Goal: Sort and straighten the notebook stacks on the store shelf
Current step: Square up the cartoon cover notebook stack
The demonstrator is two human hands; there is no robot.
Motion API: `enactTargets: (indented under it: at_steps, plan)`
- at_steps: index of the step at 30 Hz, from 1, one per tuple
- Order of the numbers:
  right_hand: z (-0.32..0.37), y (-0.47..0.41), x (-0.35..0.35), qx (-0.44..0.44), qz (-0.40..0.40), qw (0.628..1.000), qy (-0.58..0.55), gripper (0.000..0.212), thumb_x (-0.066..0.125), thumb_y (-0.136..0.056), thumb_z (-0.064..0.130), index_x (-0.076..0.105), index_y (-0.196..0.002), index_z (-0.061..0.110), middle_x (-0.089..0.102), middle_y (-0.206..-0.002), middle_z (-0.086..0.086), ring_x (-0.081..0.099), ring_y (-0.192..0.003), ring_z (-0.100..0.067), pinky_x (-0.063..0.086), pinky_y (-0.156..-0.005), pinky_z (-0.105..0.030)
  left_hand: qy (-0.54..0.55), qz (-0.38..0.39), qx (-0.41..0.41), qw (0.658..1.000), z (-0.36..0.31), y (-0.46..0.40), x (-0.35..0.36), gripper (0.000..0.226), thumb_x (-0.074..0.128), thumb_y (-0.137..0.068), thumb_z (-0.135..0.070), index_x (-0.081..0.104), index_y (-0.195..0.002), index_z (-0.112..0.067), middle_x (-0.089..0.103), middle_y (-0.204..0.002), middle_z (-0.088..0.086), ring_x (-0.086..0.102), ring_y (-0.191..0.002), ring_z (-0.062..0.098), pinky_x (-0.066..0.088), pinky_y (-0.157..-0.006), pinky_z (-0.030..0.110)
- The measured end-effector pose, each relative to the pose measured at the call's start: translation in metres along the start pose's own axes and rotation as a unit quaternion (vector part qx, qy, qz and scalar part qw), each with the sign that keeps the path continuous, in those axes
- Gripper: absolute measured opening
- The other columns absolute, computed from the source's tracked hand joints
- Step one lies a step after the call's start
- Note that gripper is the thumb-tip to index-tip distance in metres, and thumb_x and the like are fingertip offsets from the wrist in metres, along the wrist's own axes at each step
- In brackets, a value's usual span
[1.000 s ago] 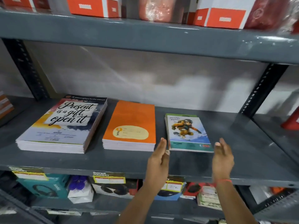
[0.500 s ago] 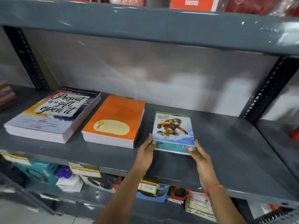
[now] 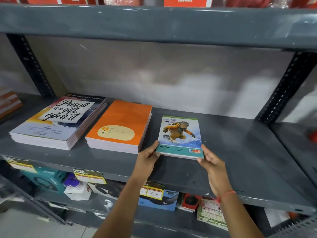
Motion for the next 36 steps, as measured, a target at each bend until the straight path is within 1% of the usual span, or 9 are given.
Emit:
enactTargets:
  at_steps: [3,5,7,8,10,13,23,32,36]
  plan:
    - [0.002,0.001,-0.002,0.007,-0.023,1.0,-0.012,0.054,0.051,-0.088,-0.004,0.04,-0.138,0.011,0.06,-0.12,-0.002,0.058,-0.098,-0.008,0.042,-0.096,-0.021,0.022,-0.028,-0.008,0.999,0.0,0.0,-0.004,0.041,0.051,-0.087,0.001,0.051,-0.128,-0.009,0.058,-0.119,0.008,0.051,-0.106,0.014,0.045,-0.093,0.014]
    - [0.002,0.001,-0.002,0.014,-0.031,0.999,-0.014,0.053,0.052,-0.087,-0.003,0.041,-0.137,0.011,0.061,-0.117,0.0,0.059,-0.094,-0.003,0.046,-0.09,-0.017,0.042,-0.048,-0.018,0.998,0.001,0.0,-0.006,0.04,0.054,-0.085,0.002,0.054,-0.124,-0.007,0.06,-0.114,0.006,0.054,-0.104,0.015,0.046,-0.098,0.023]
    - [0.001,0.0,-0.003,0.021,-0.039,0.999,-0.012,0.052,0.053,-0.087,-0.003,0.043,-0.136,0.011,0.061,-0.115,0.001,0.06,-0.092,-0.002,0.05,-0.078,-0.009,0.055,-0.064,-0.022,0.996,0.001,0.0,-0.008,0.039,0.056,-0.084,0.002,0.056,-0.122,-0.005,0.061,-0.11,0.004,0.056,-0.092,0.008,0.048,-0.088,0.015]
    - [0.001,0.0,-0.003,0.023,-0.043,0.999,-0.011,0.052,0.053,-0.087,-0.003,0.043,-0.136,0.011,0.061,-0.116,0.002,0.06,-0.093,-0.006,0.05,-0.078,-0.009,0.062,-0.07,-0.022,0.995,0.001,-0.001,-0.009,0.038,0.056,-0.084,0.002,0.056,-0.121,-0.003,0.061,-0.11,0.005,0.056,-0.088,0.006,0.047,-0.083,0.009]
    - [0.002,0.002,-0.003,0.025,-0.048,0.998,-0.009,0.051,0.054,-0.087,-0.002,0.044,-0.136,0.011,0.06,-0.116,0.003,0.059,-0.098,-0.012,0.045,-0.089,-0.015,0.072,-0.082,-0.025,0.994,0.003,-0.002,-0.01,0.037,0.056,-0.084,0.003,0.057,-0.12,0.001,0.061,-0.112,0.008,0.055,-0.087,0.006,0.046,-0.075,0.004]
    - [0.003,0.002,-0.002,0.028,-0.058,0.998,-0.01,0.051,0.054,-0.086,-0.002,0.045,-0.135,0.01,0.061,-0.116,0.002,0.058,-0.102,-0.014,0.041,-0.096,-0.023,0.077,-0.097,-0.032,0.992,0.005,-0.004,-0.013,0.035,0.057,-0.083,0.002,0.059,-0.118,0.002,0.062,-0.113,0.011,0.055,-0.087,0.008,0.048,-0.072,0.004]
    - [0.006,0.005,-0.005,0.039,-0.099,0.994,-0.012,0.048,0.056,-0.085,-0.002,0.049,-0.131,0.009,0.063,-0.115,-0.001,0.058,-0.103,-0.015,0.042,-0.1,-0.028,0.067,-0.147,-0.032,0.986,0.006,-0.003,-0.017,0.03,0.059,-0.083,-0.001,0.063,-0.112,-0.002,0.063,-0.103,0.002,0.056,-0.081,0.006,0.05,-0.062,0.004]
    - [0.005,0.006,-0.006,0.044,-0.094,0.994,-0.013,0.045,0.054,-0.087,0.0,0.051,-0.13,0.011,0.062,-0.125,-0.009,0.057,-0.106,-0.015,0.04,-0.103,-0.03,0.038,-0.149,-0.023,0.988,0.004,0.0,-0.018,0.031,0.057,-0.085,-0.005,0.062,-0.115,-0.006,0.064,-0.113,0.006,0.054,-0.096,0.013,0.048,-0.084,0.02]
    - [0.006,0.007,-0.006,0.04,-0.103,0.994,-0.014,0.044,0.055,-0.087,0.0,0.052,-0.129,0.01,0.062,-0.125,-0.01,0.057,-0.106,-0.017,0.041,-0.105,-0.032,0.052,-0.162,-0.028,0.985,0.006,-0.003,-0.02,0.028,0.058,-0.085,-0.004,0.064,-0.112,-0.007,0.065,-0.112,0.008,0.057,-0.101,0.017,0.049,-0.086,0.025]
Point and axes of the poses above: each hand's wrist, its own y-axis away from the middle knuckle, its own x-axis out of the palm, z = x × y, the point moved 10 cm from there along -y, towards the middle knuckle
